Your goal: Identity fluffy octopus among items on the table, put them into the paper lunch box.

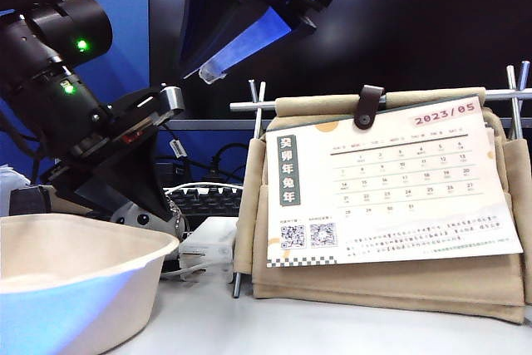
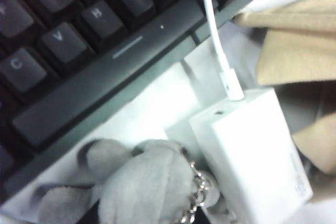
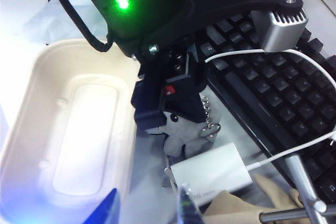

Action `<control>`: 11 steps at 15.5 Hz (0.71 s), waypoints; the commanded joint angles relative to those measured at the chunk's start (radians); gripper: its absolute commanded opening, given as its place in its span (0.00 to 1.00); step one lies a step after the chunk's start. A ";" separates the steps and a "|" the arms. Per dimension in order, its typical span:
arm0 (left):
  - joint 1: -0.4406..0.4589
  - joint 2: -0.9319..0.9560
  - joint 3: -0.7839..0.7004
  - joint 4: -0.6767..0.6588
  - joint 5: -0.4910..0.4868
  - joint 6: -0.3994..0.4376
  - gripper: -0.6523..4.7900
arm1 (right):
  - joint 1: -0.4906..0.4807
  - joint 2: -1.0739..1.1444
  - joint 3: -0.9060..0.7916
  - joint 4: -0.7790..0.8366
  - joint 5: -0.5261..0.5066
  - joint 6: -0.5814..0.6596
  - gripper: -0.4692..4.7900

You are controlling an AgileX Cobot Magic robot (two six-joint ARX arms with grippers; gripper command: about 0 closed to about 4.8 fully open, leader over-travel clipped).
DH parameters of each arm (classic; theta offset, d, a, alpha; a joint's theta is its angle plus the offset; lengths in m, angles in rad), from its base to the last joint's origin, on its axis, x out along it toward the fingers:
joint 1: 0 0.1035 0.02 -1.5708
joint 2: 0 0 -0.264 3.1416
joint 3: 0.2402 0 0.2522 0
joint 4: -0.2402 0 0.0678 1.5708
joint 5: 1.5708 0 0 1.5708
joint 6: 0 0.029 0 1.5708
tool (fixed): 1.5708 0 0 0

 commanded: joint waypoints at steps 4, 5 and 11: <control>0.001 -0.085 0.032 -0.076 0.006 0.000 0.44 | 0.001 -0.003 0.005 0.017 -0.003 0.003 0.37; 0.001 -0.121 0.032 -0.093 0.000 0.000 0.44 | 0.001 -0.003 0.005 0.016 -0.003 0.004 0.37; 0.001 -0.236 0.031 -0.259 -0.045 0.000 0.44 | 0.001 -0.004 0.005 0.000 -0.134 0.056 0.37</control>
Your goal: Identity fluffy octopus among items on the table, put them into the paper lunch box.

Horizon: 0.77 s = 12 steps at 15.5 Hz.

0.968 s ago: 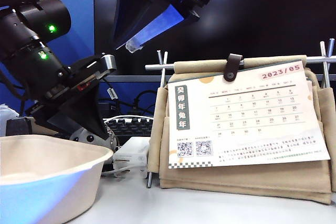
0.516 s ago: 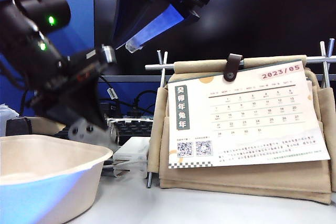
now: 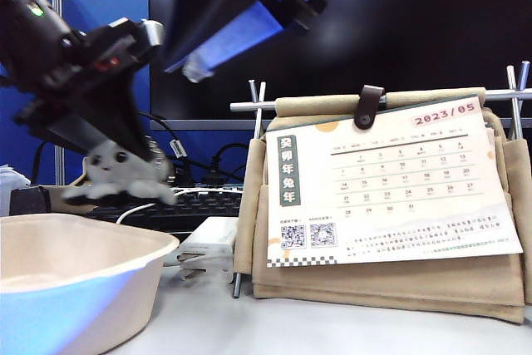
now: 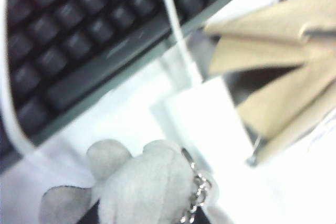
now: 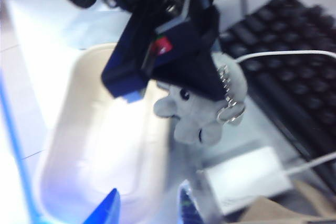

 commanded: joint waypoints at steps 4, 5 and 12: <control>0.000 -0.054 0.003 -0.136 -0.008 -0.026 0.44 | 0.001 -0.005 0.005 -0.042 -0.037 0.012 0.37; 0.000 -0.066 0.003 -0.140 -0.008 -0.026 0.44 | 0.001 -0.005 0.005 -0.047 -0.037 0.011 0.37; 0.000 -0.216 0.003 -0.263 -0.006 -0.079 0.44 | 0.001 -0.005 0.005 -0.055 -0.041 0.012 0.37</control>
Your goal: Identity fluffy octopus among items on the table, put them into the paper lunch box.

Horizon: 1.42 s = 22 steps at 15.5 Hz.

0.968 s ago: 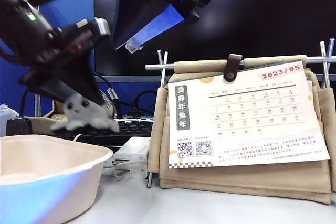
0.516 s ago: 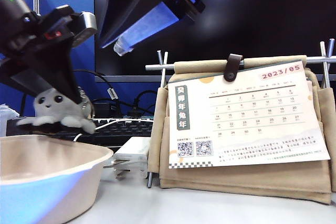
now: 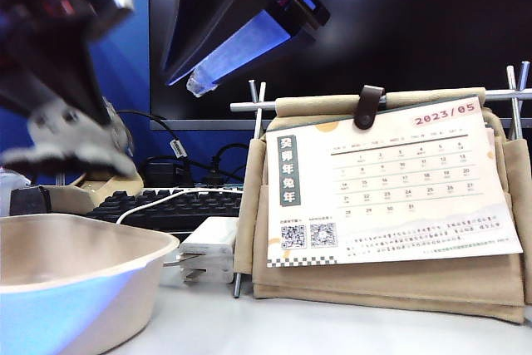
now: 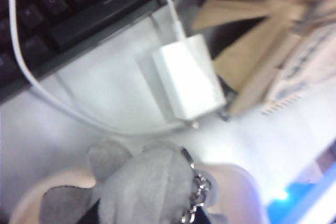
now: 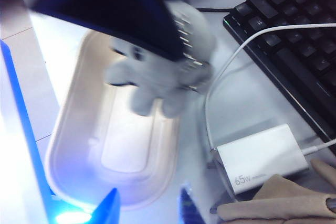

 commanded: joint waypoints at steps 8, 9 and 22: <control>-0.011 -0.061 0.002 -0.177 0.008 -0.029 0.44 | 0.001 -0.005 0.005 0.011 -0.095 0.024 0.37; -0.019 -0.061 0.002 -0.178 0.007 -0.029 0.44 | 0.001 -0.005 0.005 0.011 -0.102 0.024 0.37; -0.048 -0.053 -0.144 -0.058 -0.024 -0.029 0.44 | 0.002 -0.004 0.004 0.010 -0.106 0.027 0.37</control>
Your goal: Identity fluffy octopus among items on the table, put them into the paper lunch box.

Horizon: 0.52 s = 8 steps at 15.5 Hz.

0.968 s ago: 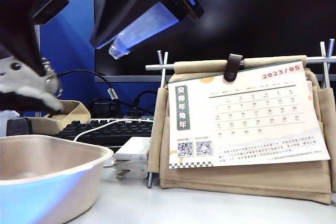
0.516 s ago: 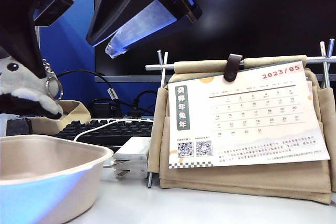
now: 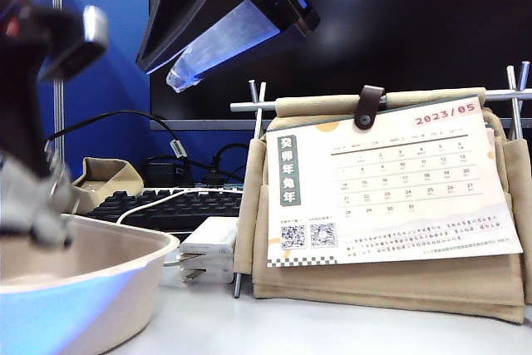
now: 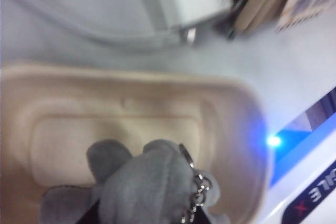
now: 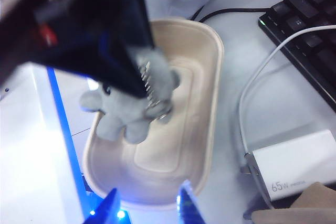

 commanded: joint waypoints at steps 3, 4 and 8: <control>0.000 -0.002 -0.059 0.137 0.000 0.001 0.44 | 0.002 -0.004 0.004 0.010 -0.006 0.003 0.37; 0.000 -0.002 -0.059 0.152 0.000 0.001 0.44 | 0.002 -0.004 0.004 0.010 -0.017 0.003 0.37; 0.000 -0.002 -0.059 0.157 0.000 0.002 0.46 | 0.002 -0.004 0.004 0.010 -0.036 0.003 0.37</control>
